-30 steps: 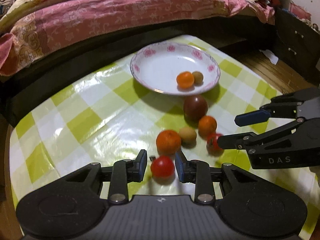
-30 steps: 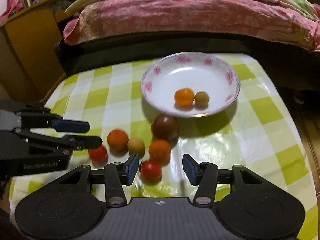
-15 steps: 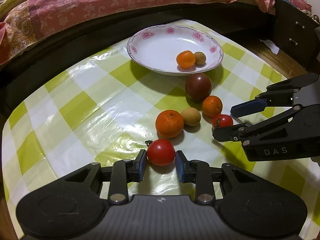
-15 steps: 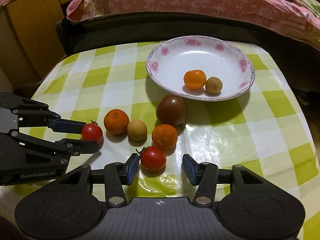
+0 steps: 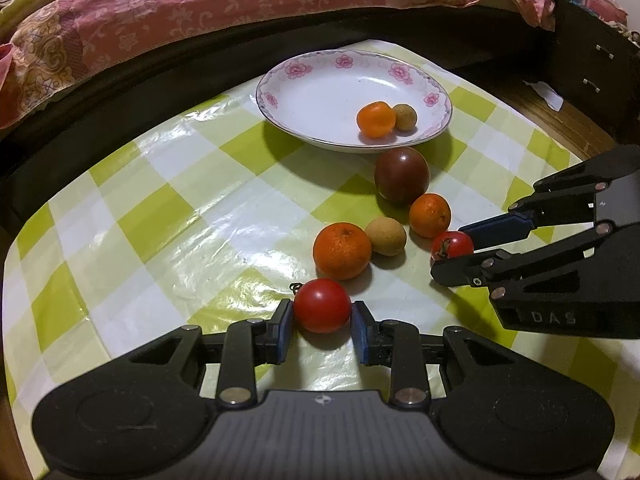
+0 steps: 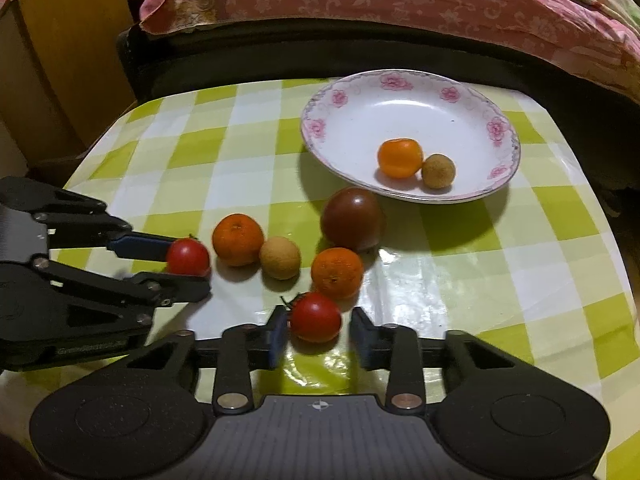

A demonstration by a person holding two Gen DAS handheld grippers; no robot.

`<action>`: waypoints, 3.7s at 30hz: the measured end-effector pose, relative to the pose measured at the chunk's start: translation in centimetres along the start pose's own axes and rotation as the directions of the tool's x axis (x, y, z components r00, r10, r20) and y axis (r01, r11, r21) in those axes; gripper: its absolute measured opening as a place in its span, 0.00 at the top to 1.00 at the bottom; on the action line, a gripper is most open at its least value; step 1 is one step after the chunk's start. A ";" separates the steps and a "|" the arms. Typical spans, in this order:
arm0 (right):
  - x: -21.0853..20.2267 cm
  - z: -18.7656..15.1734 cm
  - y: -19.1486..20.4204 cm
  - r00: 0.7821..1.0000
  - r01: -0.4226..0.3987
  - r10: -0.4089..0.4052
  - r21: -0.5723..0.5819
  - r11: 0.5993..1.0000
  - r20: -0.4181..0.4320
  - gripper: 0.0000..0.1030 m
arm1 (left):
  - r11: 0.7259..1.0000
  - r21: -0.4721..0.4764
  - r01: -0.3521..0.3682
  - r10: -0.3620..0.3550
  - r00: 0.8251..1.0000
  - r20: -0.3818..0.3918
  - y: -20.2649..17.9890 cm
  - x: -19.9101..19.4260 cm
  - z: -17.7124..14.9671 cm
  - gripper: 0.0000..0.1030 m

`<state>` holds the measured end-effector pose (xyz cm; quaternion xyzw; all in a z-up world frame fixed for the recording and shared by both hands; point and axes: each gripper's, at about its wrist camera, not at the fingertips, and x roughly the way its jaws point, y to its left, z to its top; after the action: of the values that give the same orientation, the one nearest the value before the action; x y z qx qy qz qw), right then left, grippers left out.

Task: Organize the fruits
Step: 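Grasp a red cherry tomato with left gripper while right gripper grasps another, then carry both cherry tomatoes into the white plate and open both grippers, then grasp the large mandarin with left gripper while right gripper grasps a small orange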

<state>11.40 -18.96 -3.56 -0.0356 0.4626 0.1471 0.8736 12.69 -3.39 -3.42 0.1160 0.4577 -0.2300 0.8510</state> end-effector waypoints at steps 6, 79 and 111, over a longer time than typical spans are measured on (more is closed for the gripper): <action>-0.1 0.0 0.0 1.000 0.005 -0.005 -0.001 1.000 -0.009 0.76 | 1.000 -0.007 0.011 -0.011 1.000 0.007 0.0 -0.5 0.3 0.63; 0.5 6.4 -6.8 0.981 0.044 -0.075 0.168 0.985 0.181 0.70 | 0.999 -0.046 -0.001 0.007 0.992 0.130 -1.3 2.4 10.2 0.63; -2.1 3.4 -4.5 0.996 -0.047 0.038 0.119 0.992 0.081 0.69 | 0.999 0.023 0.041 -0.043 0.997 0.069 -0.3 -1.2 5.2 0.62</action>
<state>14.31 -23.05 -0.18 0.0328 0.4367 0.1388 0.8882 15.71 -5.44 0.47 0.1075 0.4277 -0.2568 0.8600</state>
